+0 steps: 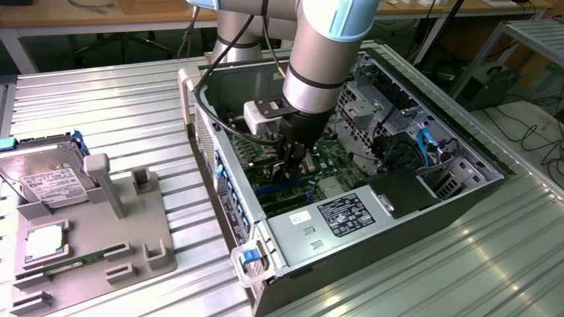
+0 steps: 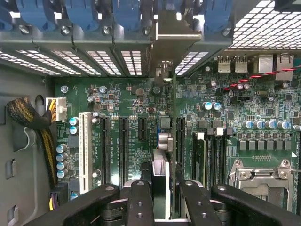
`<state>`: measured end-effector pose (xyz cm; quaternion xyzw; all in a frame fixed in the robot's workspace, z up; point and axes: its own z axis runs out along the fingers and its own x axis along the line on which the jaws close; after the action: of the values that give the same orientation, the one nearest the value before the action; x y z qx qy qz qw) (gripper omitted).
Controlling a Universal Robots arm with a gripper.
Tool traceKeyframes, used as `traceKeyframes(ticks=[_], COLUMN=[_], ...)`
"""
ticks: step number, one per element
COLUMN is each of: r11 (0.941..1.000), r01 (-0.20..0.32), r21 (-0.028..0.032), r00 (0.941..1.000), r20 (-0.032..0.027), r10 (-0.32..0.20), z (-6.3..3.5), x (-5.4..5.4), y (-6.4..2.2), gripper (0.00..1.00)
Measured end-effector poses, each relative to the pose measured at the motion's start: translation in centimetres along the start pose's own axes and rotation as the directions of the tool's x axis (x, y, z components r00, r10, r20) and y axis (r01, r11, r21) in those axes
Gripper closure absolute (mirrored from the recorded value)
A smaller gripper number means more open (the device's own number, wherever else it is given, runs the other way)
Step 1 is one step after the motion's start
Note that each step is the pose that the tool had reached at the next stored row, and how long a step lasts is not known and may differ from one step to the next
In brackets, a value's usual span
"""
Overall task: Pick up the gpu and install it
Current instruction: 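Insert the gpu into the slot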
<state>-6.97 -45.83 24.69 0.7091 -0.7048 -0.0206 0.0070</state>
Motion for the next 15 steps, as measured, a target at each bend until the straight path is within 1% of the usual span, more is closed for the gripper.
traceKeyframes(ticks=[8, 15], r11=[1.0000, 1.0000], r01=[0.000, 0.000], r21=[-0.0004, -0.0025], r00=[1.0000, 1.0000], r20=[0.0000, -0.0006], r10=[0.000, 0.000], z=[0.35, 0.66], x=[0.01, 0.02], y=[0.04, 0.03], gripper=[0.73, 0.73])
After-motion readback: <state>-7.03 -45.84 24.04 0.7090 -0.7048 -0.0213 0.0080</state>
